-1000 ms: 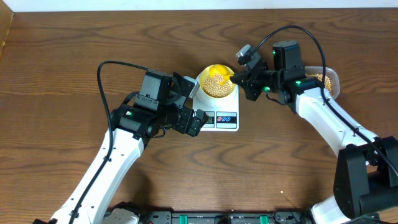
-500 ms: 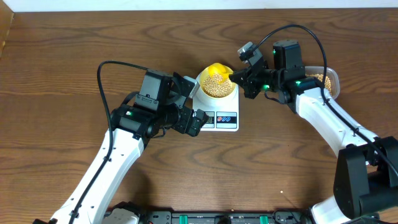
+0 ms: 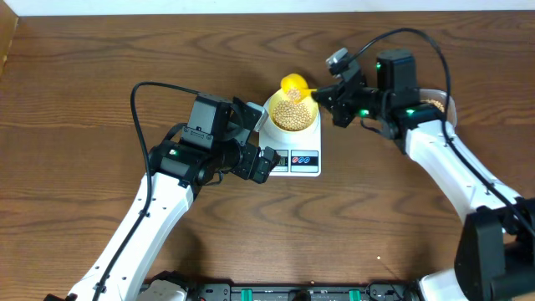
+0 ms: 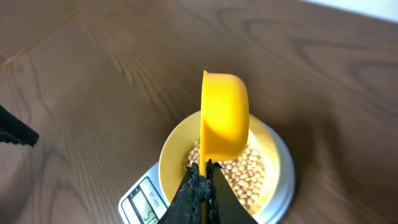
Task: Scoop item into bowl and weigh 50g on scale
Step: 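Carry the yellow scoop rightward to the soybean tub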
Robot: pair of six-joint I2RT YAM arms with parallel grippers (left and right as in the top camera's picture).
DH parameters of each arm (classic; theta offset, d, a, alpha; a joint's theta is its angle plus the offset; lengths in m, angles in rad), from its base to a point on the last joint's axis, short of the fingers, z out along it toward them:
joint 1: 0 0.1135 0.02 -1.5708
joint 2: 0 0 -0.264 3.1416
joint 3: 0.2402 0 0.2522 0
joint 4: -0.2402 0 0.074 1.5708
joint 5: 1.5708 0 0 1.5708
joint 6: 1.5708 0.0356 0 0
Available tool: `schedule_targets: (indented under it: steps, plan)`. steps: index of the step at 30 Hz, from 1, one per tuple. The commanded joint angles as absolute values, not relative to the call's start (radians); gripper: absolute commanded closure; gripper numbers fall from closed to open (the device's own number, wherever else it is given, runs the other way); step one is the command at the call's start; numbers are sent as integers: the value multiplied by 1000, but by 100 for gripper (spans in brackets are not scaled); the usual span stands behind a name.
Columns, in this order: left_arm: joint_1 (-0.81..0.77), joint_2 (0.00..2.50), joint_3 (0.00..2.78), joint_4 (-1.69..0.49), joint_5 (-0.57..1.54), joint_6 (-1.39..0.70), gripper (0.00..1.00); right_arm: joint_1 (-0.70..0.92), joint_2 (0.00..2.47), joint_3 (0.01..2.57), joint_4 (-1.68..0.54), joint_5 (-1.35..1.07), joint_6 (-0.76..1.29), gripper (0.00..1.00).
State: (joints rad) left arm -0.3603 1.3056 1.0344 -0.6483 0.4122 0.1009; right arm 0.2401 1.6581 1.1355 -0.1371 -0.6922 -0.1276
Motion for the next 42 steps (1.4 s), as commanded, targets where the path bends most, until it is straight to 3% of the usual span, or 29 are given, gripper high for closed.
schedule_targets:
  steps: [1, 7, 22, 35, 42]
  plan:
    - [-361, 1308, 1034, -649, 406, 96, 2, 203, 1612, 1141, -135, -710, -70, 99]
    - [-361, 1308, 1034, -649, 406, 96, 2, 130, 1607, 1141, -134, -780, 93, 99]
    - [-361, 1308, 1034, -649, 406, 96, 3, -175, 1604, 1141, -237, -960, 216, 99]
    - [-361, 1308, 1034, -649, 406, 96, 2, -497, 1564, 1141, -472, -899, 246, 99]
    - [-361, 1308, 1034, -649, 406, 96, 2, -552, 1564, 1141, -611, -725, 246, 99]
